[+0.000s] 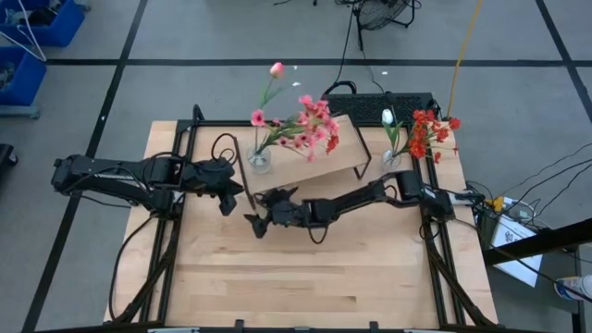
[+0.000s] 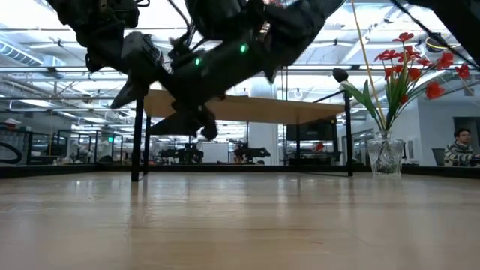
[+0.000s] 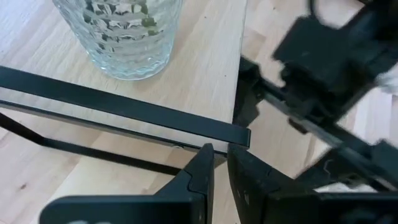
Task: Pick and place flowers into a vace then onto a shelf
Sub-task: Adjust the shelf on the table, then put the transparent vase with flowers on the shelf
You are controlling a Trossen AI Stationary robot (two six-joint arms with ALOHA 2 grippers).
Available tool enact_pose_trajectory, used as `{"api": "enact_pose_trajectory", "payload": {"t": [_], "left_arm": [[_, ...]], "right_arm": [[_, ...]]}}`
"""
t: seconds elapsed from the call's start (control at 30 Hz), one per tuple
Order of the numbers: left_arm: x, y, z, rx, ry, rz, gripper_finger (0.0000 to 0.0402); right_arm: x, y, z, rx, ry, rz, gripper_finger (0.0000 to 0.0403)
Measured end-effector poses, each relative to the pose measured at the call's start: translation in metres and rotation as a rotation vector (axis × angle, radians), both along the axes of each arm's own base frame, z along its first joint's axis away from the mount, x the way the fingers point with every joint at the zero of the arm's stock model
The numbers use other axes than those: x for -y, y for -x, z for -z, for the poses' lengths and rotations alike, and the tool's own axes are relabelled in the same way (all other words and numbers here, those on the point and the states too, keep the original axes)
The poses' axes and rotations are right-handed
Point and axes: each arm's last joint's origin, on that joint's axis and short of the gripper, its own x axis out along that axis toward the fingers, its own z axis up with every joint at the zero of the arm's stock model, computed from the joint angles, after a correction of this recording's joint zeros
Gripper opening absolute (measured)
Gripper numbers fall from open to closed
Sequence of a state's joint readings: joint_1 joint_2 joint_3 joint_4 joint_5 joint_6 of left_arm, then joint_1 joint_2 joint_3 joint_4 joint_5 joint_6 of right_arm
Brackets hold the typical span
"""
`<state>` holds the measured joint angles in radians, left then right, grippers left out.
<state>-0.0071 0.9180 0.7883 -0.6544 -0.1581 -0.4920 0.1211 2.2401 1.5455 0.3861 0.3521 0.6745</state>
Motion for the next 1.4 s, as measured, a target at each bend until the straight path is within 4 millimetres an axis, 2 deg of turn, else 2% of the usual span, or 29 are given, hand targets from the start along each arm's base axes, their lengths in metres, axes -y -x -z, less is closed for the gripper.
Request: {"api": "enact_pose_trajectory", "payload": {"t": [0.2, 0.43, 0.5, 0.57, 0.7, 0.83, 0.97, 1.13, 1.27, 1.4], "left_arm": [[0.0, -0.002, -0.002, 0.023, 0.007, 0.001, 0.0051], [0.001, -0.018, -0.012, 0.184, -0.02, 0.061, 0.0051], [0.002, -0.026, -0.015, 0.249, -0.011, 0.082, 0.0051], [0.002, -0.035, -0.018, 0.311, 0.002, 0.103, 0.0051], [0.007, -0.051, -0.018, 0.386, 0.032, 0.171, 0.0051], [0.014, -0.065, -0.009, 0.384, 0.055, 0.224, 0.0051], [0.019, -0.075, 0.0, 0.36, 0.064, 0.229, 0.0051], [0.02, -0.084, 0.008, 0.357, 0.101, 0.207, 0.0051], [0.02, -0.094, 0.01, 0.407, 0.077, 0.223, 0.0051], [0.022, -0.107, 0.016, 0.451, 0.083, 0.248, 0.0051]], "right_arm": [[-0.017, 0.018, -0.012, -0.142, 0.064, 0.124, 0.0377], [-0.022, 0.059, -0.034, -0.43, 0.101, 0.253, 0.0397], [-0.021, 0.071, -0.042, -0.475, 0.053, 0.299, 0.0397], [-0.02, 0.075, -0.046, -0.459, -0.013, 0.354, 0.0395], [-0.017, 0.081, -0.054, -0.48, -0.123, 0.354, 0.0394], [-0.034, 0.097, -0.058, -0.532, -0.102, 0.385, 0.0394], [-0.06, 0.127, -0.066, -0.574, -0.055, 0.475, 0.0393], [-0.081, 0.171, -0.075, -0.557, 0.017, 0.697, 0.0393], [-0.083, 0.196, -0.077, -0.576, 0.065, 0.833, 0.0393], [-0.078, 0.214, -0.061, -0.572, 0.05, 0.942, 0.0393]]}}
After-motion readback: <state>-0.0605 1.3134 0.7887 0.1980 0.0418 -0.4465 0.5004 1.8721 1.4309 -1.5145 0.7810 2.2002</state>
